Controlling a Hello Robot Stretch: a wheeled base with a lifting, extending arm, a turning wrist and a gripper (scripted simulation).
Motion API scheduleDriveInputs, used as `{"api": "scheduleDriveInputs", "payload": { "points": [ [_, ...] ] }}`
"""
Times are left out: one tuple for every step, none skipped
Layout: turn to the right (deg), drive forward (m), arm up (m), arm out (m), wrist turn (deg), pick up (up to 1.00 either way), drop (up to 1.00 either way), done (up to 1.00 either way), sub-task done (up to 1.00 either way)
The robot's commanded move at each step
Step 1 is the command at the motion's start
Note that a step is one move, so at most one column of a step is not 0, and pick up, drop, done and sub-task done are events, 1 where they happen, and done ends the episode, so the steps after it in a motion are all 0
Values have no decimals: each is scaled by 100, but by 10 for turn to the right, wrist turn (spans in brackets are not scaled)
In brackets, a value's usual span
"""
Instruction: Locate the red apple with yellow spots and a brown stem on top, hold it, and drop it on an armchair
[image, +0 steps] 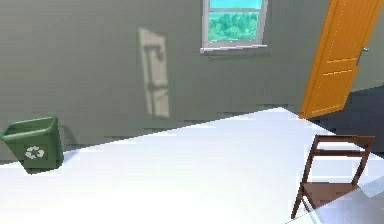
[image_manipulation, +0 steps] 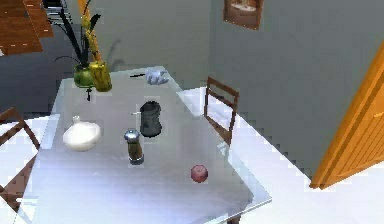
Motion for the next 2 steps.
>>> {"api": "scheduleDriveInputs", "payload": {
  "points": [
    [0, 0, 30, 0, 0, 0, 0, 0, 0],
    [0, 0, 0, 30, 0, 0, 0, 0, 0]
  ]
}}
